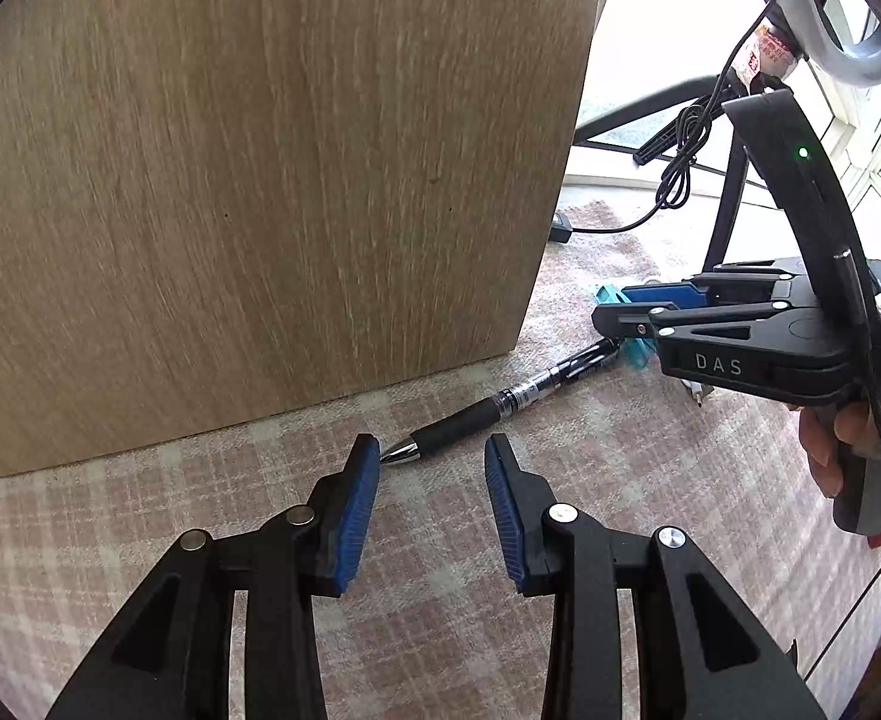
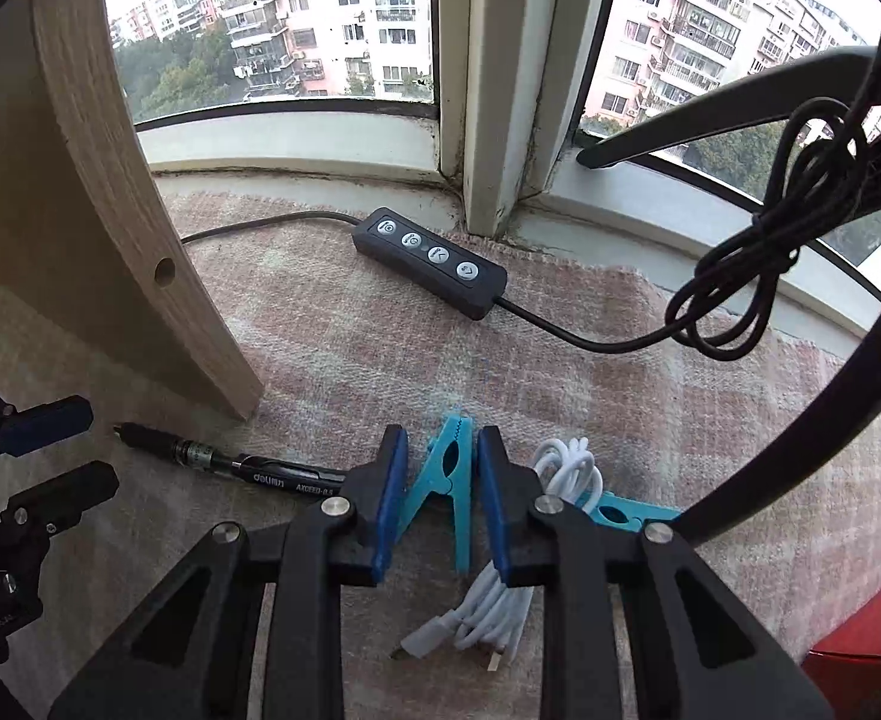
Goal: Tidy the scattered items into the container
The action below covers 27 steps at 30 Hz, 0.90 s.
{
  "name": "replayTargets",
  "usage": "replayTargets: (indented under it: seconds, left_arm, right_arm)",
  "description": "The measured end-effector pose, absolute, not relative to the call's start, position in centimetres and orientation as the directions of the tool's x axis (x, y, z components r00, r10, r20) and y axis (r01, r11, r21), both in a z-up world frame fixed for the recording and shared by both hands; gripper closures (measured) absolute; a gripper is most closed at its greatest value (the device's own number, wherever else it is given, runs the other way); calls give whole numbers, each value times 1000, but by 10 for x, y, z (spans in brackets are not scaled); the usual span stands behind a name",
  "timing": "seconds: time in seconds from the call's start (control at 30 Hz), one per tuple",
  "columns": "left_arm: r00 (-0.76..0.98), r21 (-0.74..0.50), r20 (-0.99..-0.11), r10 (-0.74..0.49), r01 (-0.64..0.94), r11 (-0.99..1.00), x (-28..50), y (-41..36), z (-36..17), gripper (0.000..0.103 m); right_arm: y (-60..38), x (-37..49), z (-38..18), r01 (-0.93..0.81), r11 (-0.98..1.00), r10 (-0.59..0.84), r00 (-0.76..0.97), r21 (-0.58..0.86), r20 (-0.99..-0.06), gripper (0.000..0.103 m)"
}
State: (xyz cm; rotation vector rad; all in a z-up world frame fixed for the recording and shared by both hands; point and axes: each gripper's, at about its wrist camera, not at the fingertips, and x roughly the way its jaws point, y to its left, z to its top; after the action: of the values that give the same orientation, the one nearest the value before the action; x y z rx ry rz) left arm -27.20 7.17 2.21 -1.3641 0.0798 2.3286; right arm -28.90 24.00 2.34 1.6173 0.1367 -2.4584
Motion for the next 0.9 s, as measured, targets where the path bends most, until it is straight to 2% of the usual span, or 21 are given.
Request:
replayTargets:
  seconds: [0.13,0.3,0.37,0.57,0.77,0.9]
  left_arm:
    - [-412,-166,-842,347,-415,-895,-270,77,22,69]
    - [-402,-149,-840,365,-476,-867,-256,94,30,69]
    - [-397,-139,-841,367,-498,-856,-251,105,31,69]
    - [-398,-62,-860,320,-540,-840,-253,145,25,69]
    - [-372,-16,-892,257,-541,-841,-268,163,7,69]
    - [-345,-27,-904,253,-544,-839,-267,159,-5,69]
  right_arm:
    - [240,-266,24,243,-969,-132,-348,46,-928,79]
    - [245,-212,30,312,-929,-280,-244,198,-929,79]
    - [257,-196,40,292,-933,-293,-284,209,-913,79]
    - [325,-210,71,55,-979,-201,-466,198,-862,79]
    - [366,-259,61,-44,-985,-129,-467,168,-875,79]
    - [373,-273,51,-58,-980,-144,-459,192,-876,79]
